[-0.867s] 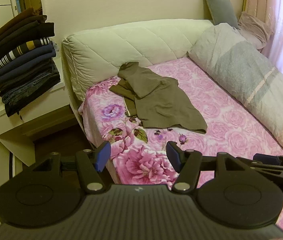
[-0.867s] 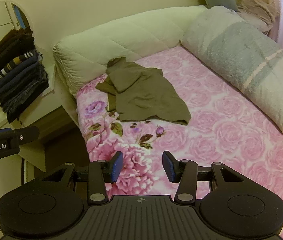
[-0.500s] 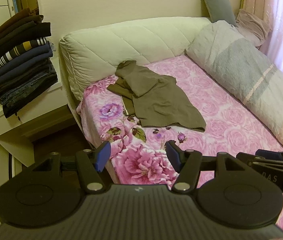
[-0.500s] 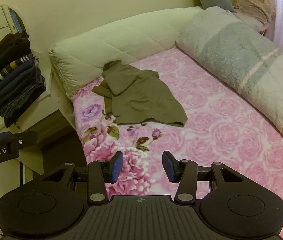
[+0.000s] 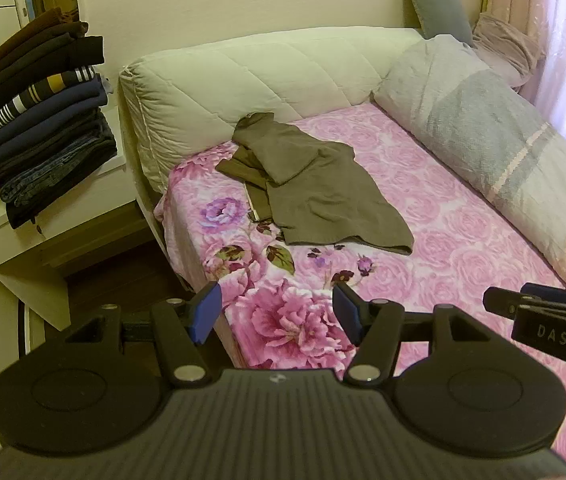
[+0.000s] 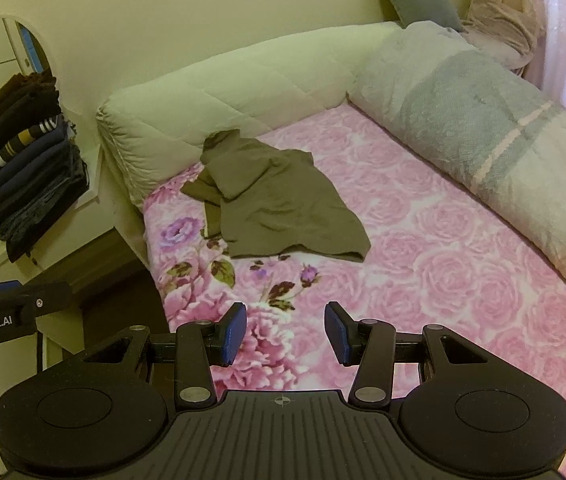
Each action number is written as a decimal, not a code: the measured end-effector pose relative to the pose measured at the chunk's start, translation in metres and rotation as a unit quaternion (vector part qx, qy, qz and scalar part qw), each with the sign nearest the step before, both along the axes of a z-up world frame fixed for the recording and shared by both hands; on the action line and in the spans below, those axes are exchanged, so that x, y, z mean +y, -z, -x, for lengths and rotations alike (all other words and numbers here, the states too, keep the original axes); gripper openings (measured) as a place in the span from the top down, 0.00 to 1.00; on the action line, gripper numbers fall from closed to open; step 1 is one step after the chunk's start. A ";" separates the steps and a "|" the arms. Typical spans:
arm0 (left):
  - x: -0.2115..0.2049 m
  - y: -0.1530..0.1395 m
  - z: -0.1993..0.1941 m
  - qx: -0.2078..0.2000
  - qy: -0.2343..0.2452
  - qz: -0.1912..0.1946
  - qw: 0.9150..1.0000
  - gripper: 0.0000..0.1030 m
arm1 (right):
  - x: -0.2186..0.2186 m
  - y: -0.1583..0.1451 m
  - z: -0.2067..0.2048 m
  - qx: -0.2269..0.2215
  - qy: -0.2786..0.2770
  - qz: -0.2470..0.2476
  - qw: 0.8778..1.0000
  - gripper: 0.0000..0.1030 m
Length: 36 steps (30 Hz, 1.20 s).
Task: Fold clothes
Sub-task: 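Move both grippers toward the olive-green garment on the bed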
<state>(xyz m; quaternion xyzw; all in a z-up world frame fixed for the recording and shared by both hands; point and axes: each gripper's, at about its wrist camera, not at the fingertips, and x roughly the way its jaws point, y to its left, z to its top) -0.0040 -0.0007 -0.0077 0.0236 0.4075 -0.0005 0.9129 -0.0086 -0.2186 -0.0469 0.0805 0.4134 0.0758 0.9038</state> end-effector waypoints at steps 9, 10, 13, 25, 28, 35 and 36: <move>0.005 0.001 0.008 0.003 0.006 -0.003 1.000 0.44 | 0.008 -0.005 0.009 -0.011 0.014 0.012 1.000 0.54; 0.005 0.000 0.009 0.003 0.007 -0.003 1.000 0.44 | 0.009 -0.005 0.009 -0.011 0.014 0.012 1.000 0.54; 0.010 -0.001 0.009 0.004 0.010 -0.003 1.000 0.44 | 0.013 -0.006 0.009 -0.011 0.015 0.013 1.000 0.54; 0.023 0.004 -0.010 0.013 0.023 0.010 1.000 0.44 | 0.028 -0.008 -0.004 -0.010 0.026 0.021 0.999 0.54; 0.029 0.010 -0.021 0.017 0.028 0.021 0.999 0.44 | 0.029 -0.003 -0.012 -0.008 0.020 0.023 1.000 0.54; 0.044 0.025 -0.062 0.042 0.042 0.031 0.998 0.44 | 0.026 0.001 -0.030 -0.046 0.010 0.019 0.999 0.54; 0.046 0.028 -0.068 0.047 0.044 0.030 0.997 0.44 | 0.027 0.003 -0.036 -0.044 0.004 0.018 0.999 0.54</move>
